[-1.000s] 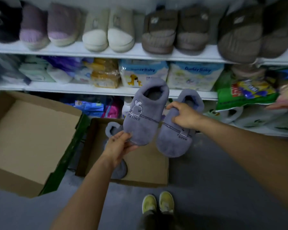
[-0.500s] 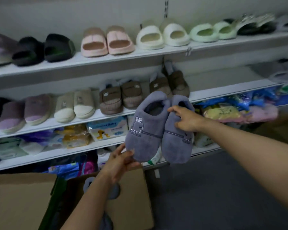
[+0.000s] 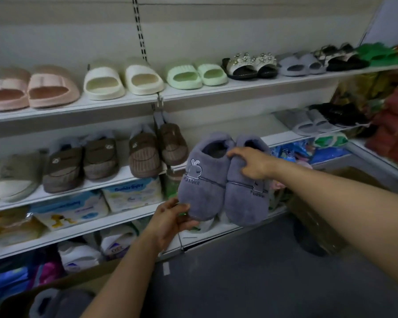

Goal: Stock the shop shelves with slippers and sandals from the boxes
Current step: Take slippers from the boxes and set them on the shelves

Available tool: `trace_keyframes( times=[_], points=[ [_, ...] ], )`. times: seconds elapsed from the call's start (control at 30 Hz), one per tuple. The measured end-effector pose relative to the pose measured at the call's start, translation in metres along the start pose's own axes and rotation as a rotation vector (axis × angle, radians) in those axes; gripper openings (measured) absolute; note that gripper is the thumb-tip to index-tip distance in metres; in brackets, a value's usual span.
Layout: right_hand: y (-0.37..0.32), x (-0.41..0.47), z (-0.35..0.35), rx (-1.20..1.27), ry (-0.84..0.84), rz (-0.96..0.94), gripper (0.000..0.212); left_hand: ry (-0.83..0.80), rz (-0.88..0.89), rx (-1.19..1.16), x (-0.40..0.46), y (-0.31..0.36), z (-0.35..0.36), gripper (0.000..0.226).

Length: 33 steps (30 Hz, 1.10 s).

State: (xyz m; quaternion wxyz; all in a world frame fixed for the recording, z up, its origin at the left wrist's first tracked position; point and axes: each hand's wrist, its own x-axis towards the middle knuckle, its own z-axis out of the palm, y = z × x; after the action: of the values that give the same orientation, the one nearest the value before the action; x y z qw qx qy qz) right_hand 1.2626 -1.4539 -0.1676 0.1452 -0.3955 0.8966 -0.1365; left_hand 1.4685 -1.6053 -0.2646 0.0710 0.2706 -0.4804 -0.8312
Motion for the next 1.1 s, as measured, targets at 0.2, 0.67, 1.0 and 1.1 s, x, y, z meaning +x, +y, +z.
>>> trace_keyframes(
  times=[0.2,0.67,1.0,1.1],
  points=[
    [0.086,0.015,-0.02,-0.029,-0.043,0.007,0.053,0.088,-0.021,-0.079,0.042,-0.03,0.078,0.027],
    [0.133,0.172,-0.027,-0.175,-0.186,-0.077,0.039,0.309,-0.017,-0.22,0.188,-0.003,0.095,0.012],
    [0.135,0.284,-0.036,-0.179,-0.134,-0.176,0.054,0.456,-0.109,-0.323,0.288,0.009,0.091,0.013],
    [0.129,0.303,-0.038,-0.219,-0.145,-0.174,0.059,0.495,-0.092,-0.332,0.3,0.008,0.095,0.032]
  ],
)
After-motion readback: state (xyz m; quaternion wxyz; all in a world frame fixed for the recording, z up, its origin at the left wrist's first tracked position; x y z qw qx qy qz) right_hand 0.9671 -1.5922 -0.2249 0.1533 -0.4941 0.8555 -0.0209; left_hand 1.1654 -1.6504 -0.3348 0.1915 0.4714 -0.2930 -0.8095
